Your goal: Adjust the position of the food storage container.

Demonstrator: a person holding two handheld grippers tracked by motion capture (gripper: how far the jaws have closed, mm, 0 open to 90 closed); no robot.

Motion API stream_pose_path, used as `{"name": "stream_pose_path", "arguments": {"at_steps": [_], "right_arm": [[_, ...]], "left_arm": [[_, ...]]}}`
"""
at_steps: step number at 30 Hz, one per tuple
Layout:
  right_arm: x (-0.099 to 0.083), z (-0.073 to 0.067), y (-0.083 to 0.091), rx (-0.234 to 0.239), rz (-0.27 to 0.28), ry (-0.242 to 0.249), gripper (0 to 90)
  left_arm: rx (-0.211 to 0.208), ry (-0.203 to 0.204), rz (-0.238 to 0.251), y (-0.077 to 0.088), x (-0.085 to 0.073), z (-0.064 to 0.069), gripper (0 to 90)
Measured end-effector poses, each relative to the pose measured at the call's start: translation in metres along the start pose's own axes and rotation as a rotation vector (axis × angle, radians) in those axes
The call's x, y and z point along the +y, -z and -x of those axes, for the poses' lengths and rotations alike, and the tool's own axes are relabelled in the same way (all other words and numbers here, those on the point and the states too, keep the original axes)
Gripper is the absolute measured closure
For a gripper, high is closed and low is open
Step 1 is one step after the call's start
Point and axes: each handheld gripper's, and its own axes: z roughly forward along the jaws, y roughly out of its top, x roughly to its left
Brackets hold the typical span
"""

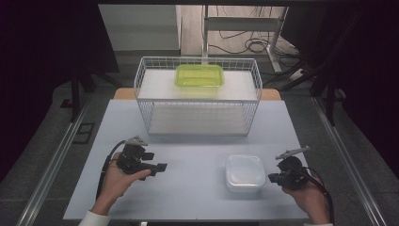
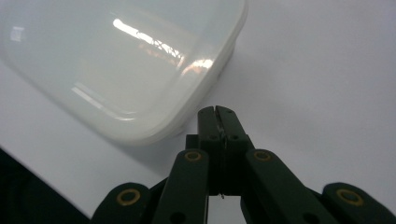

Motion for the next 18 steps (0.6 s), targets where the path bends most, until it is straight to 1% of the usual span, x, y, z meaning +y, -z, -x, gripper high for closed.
{"name": "stream_pose_path", "arguments": {"at_steps": [2,4,8,11,13,18], "right_arm": [[0.002,0.002,-0.012,0.007,-0.027,-0.004,89.3],[0.003,0.001,-0.018,0.011,-0.042,0.000,89.3],[0.006,-0.005,-0.019,0.002,-0.046,0.016,89.3],[0.007,-0.009,-0.019,0.012,-0.042,0.021,89.3],[0.010,-0.012,-0.022,0.004,-0.044,0.025,89.3],[0.016,-0.022,-0.029,0.016,-0.048,0.036,89.3]], "left_arm": [[-0.001,0.000,0.001,0.000,0.000,0.000,26.7],[-0.002,0.004,0.002,0.000,-0.001,-0.001,26.6],[-0.001,0.006,0.008,0.001,-0.001,-0.001,26.7],[-0.002,0.004,0.011,0.001,-0.001,-0.001,26.8],[-0.002,0.005,0.010,0.001,-0.001,-0.001,26.7],[-0.002,0.000,0.008,0.000,0.000,0.000,26.8]]}}
